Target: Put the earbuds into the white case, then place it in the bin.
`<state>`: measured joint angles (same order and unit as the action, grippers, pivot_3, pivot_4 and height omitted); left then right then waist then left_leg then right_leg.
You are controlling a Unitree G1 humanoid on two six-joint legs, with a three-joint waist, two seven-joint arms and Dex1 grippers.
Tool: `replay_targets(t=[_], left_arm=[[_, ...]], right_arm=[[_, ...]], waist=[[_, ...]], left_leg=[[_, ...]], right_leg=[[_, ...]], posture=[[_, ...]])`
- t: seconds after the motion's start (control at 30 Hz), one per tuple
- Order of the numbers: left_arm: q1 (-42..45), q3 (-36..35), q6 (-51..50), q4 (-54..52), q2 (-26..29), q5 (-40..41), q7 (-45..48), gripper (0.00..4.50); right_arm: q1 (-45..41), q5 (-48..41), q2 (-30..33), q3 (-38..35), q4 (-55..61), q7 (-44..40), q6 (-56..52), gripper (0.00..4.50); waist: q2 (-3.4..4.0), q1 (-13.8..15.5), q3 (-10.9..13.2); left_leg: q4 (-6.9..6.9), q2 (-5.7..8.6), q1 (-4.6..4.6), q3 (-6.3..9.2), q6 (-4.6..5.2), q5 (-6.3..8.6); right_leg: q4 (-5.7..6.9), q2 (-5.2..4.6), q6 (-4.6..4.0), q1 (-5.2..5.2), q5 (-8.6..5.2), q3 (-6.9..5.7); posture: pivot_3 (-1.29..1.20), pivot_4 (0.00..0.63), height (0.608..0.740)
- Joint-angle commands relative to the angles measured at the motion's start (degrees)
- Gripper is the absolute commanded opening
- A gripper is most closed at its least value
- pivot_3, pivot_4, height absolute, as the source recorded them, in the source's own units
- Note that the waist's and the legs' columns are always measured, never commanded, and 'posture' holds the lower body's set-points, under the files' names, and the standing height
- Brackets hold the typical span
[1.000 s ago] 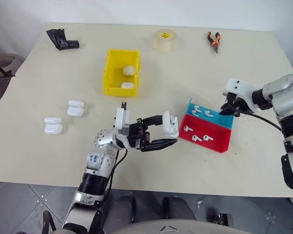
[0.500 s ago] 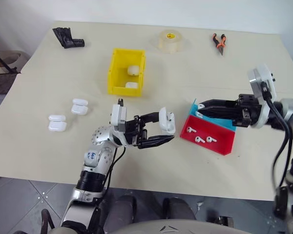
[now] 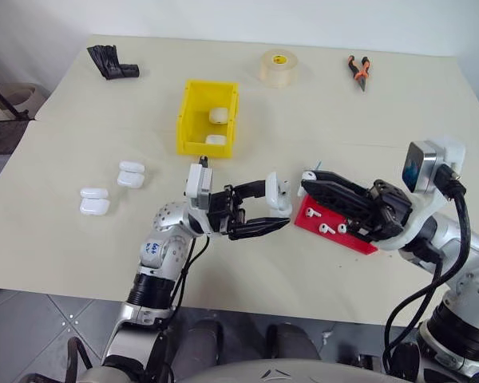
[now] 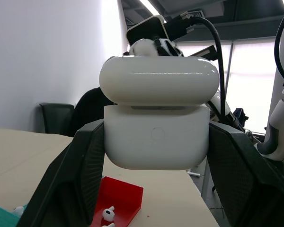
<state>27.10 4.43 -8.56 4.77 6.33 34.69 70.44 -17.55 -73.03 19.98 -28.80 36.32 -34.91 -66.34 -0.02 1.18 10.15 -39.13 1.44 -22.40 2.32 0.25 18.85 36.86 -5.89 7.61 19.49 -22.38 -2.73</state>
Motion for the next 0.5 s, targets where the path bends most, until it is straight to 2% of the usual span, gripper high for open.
replay_targets(t=[0.03, 0.33, 0.5], left_arm=[[1.46, 0.11, 0.0, -0.54, -0.79, 1.18, 0.29, 2.82], [1.86, -0.03, -0.49, -0.56, -0.94, 1.19, 0.66, 2.82], [1.72, -0.2, -0.56, -0.85, -0.84, 1.2, 0.55, 2.82]], right_arm=[[2.81, -3.27, 0.71, 3.26, 2.98, 3.34, 4.02, 0.56], [7.77, 2.03, 3.89, 11.08, 1.34, 2.58, 12.38, 0.56], [9.77, 1.67, 6.77, 13.53, 0.96, 1.08, 14.27, 0.56]], waist=[[0.0, -0.01, 0.0], [0.0, 0.0, 0.0], [0.0, 0.01, 0.0]], left_leg=[[0.0, 0.0, 0.0, 0.0, 0.0, 0.0], [0.01, 0.0, 0.0, 0.0, 0.0, 0.0], [0.01, 0.0, 0.0, 0.0, 0.0, 0.0]], right_leg=[[0.0, 0.0, 0.0, 0.0, 0.0, 0.0], [-0.01, 0.02, 0.0, 0.0, 0.0, 0.0], [-0.04, 0.02, 0.0, -0.01, 0.0, 0.0]], posture=[[0.0, 0.15, 0.74], [0.0, 0.15, 0.74], [0.0, 0.15, 0.74]])
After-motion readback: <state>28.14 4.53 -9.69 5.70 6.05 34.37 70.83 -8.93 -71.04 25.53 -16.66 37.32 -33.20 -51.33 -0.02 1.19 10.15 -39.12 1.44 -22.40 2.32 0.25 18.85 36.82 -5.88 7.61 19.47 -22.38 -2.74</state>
